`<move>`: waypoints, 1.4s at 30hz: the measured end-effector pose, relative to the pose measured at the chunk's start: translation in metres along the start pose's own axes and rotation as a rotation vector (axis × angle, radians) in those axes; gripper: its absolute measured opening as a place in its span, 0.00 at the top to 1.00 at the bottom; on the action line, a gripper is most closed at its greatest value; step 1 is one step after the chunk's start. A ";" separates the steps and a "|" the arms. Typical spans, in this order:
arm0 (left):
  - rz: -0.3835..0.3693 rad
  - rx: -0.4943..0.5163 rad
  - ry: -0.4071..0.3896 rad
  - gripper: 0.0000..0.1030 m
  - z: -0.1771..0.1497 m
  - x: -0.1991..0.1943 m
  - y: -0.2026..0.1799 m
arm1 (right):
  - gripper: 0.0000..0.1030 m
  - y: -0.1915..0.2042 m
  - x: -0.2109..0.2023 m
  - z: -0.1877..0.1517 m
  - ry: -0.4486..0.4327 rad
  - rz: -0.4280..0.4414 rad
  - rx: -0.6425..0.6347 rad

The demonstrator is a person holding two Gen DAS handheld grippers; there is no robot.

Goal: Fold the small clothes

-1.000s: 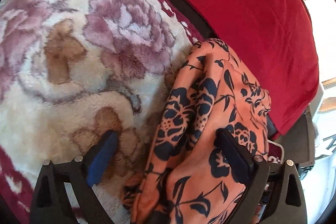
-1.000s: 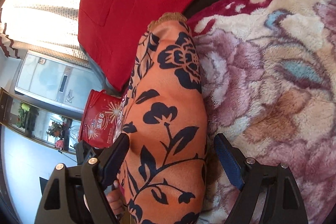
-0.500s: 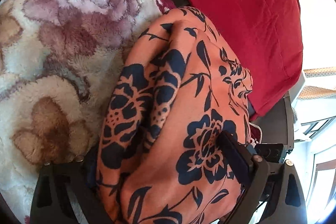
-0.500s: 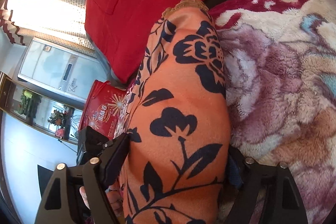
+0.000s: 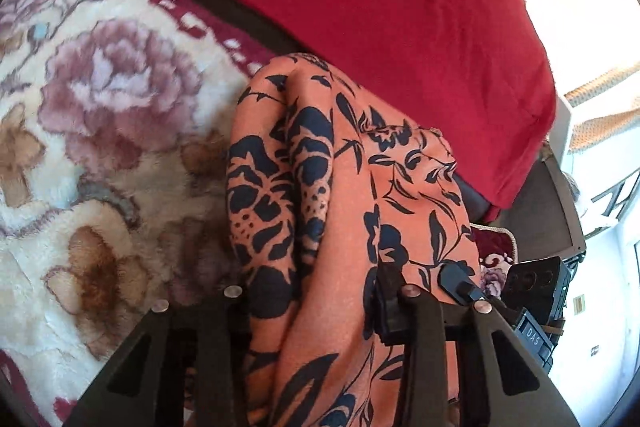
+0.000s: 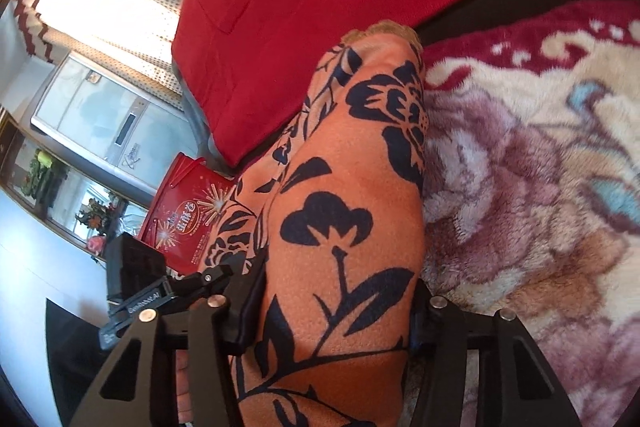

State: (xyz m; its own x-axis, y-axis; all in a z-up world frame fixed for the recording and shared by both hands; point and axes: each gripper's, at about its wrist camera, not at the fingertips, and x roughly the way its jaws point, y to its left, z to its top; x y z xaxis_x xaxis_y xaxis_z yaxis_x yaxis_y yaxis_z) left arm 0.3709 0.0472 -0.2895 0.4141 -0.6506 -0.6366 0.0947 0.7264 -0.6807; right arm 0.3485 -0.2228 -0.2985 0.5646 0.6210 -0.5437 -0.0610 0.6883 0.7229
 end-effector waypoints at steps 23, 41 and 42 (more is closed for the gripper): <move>-0.077 0.243 0.108 0.62 -0.096 0.070 -0.175 | 0.45 -0.073 -0.198 -0.013 -0.166 -0.024 -0.058; 0.088 0.302 0.155 0.44 -0.165 0.044 -0.154 | 0.34 -0.105 -0.206 -0.034 -0.011 -0.212 0.002; 0.102 0.315 0.130 0.44 -0.169 0.035 -0.153 | 0.34 -0.102 -0.209 -0.035 -0.014 -0.243 -0.012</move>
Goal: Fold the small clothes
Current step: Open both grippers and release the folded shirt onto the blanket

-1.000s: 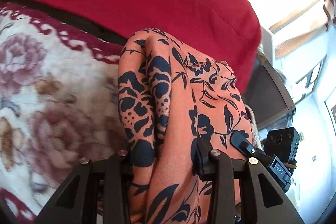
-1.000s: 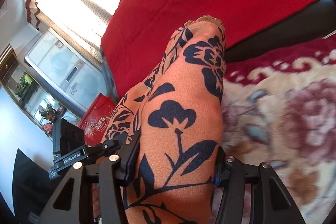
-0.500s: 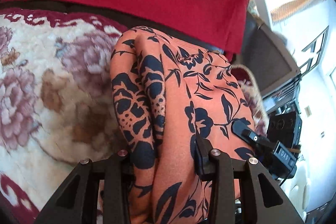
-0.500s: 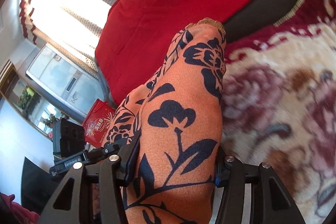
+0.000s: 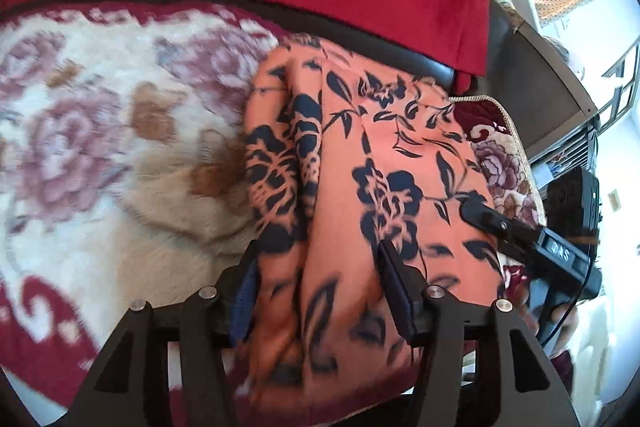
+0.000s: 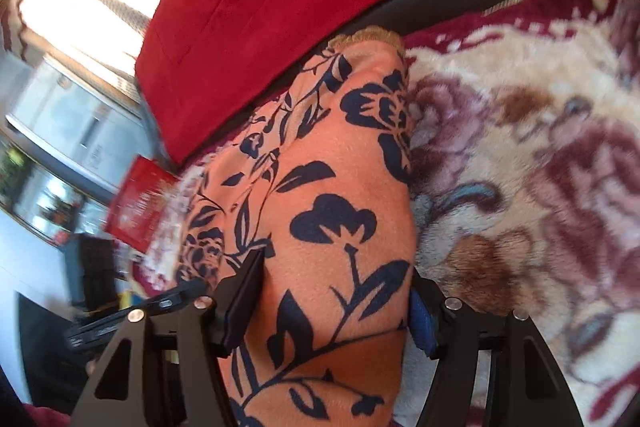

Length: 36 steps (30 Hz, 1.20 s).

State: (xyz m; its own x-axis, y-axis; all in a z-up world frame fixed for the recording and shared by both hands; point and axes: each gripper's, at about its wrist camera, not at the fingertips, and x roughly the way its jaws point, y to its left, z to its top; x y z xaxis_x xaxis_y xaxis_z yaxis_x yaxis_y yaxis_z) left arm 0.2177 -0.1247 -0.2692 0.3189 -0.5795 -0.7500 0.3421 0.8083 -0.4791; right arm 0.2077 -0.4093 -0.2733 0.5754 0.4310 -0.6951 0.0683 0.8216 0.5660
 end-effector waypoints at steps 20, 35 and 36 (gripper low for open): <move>0.449 0.170 -0.241 0.32 -0.030 -0.087 -0.047 | 0.54 0.078 -0.062 -0.075 -0.149 -0.303 -0.148; 0.594 0.222 -0.600 0.04 -0.057 -0.242 -0.125 | 0.36 0.183 -0.228 -0.116 -0.555 -0.333 -0.269; 0.597 0.219 -0.616 0.04 -0.059 -0.252 -0.128 | 0.35 0.189 -0.235 -0.120 -0.577 -0.336 -0.276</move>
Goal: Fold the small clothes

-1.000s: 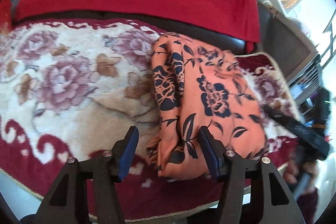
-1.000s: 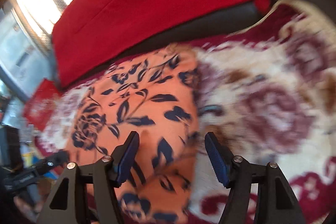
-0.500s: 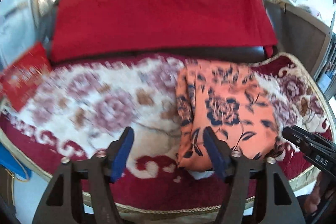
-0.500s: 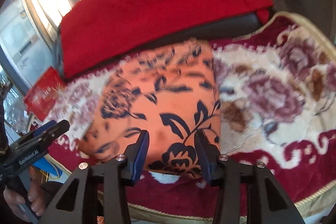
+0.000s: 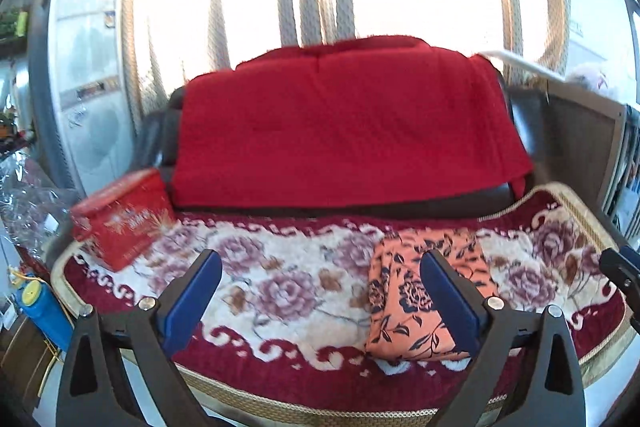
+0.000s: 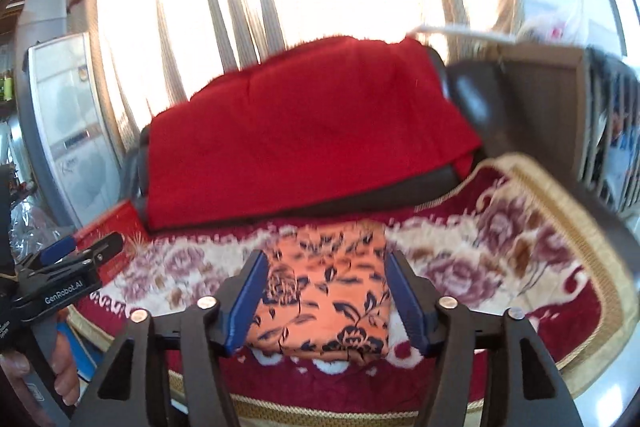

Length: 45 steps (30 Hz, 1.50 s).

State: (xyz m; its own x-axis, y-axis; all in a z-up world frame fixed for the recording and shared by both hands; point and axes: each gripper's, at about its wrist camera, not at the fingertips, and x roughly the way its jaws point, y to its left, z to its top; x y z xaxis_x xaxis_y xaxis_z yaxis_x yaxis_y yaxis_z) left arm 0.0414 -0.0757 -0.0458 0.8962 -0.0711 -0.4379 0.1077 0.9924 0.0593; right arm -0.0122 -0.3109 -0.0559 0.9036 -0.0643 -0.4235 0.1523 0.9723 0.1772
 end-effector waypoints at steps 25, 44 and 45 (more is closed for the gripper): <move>0.116 -0.068 -0.196 0.03 0.031 -0.092 0.048 | 0.31 0.064 -0.079 0.017 -0.163 -0.050 -0.181; 0.125 -0.078 -0.220 0.03 0.033 -0.107 0.054 | 0.31 0.067 -0.091 0.021 -0.185 -0.149 -0.206; 0.126 -0.078 -0.223 0.03 0.034 -0.108 0.054 | 0.31 0.067 -0.092 0.022 -0.185 -0.150 -0.205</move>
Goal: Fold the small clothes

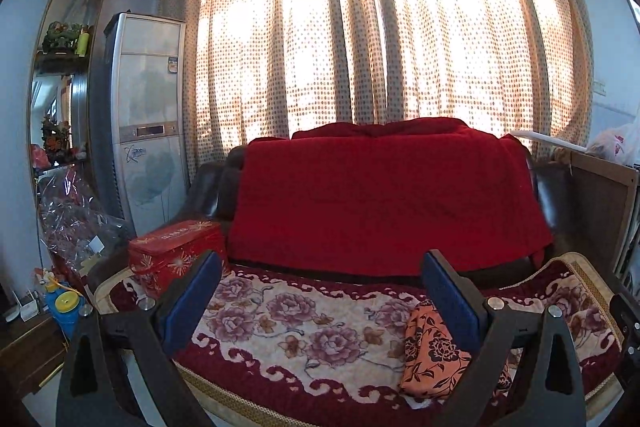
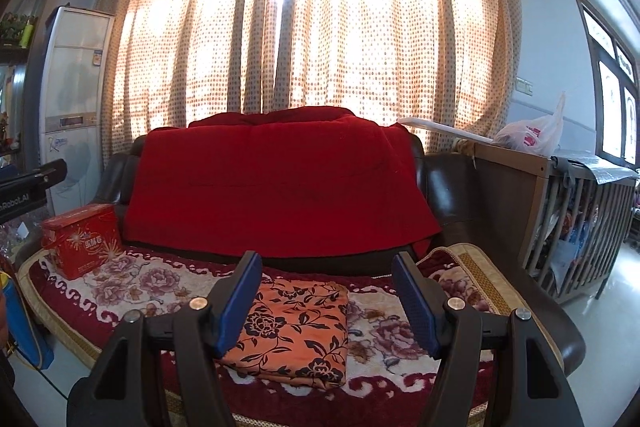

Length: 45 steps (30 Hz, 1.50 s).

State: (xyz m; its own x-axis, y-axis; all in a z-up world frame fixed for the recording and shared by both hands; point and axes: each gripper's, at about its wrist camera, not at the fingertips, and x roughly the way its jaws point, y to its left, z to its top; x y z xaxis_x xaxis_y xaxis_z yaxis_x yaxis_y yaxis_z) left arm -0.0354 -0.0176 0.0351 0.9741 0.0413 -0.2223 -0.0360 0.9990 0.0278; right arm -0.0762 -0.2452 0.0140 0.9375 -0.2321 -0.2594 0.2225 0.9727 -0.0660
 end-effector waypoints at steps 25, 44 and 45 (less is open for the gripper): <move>0.003 -0.023 -0.020 0.03 0.005 -0.001 0.006 | 0.31 0.004 0.000 0.003 0.032 -0.012 0.003; 0.013 -0.017 0.019 0.03 -0.001 0.026 -0.002 | 0.31 0.011 0.027 -0.001 0.075 0.003 0.022; 0.014 -0.015 0.020 0.03 -0.001 0.027 -0.002 | 0.31 0.012 0.028 -0.001 0.075 0.007 0.020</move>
State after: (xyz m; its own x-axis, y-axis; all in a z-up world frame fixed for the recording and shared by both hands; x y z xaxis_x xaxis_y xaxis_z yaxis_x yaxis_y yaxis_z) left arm -0.0093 -0.0190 0.0279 0.9689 0.0551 -0.2411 -0.0527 0.9985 0.0164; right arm -0.0471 -0.2399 0.0049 0.9164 -0.2240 -0.3318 0.2219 0.9740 -0.0445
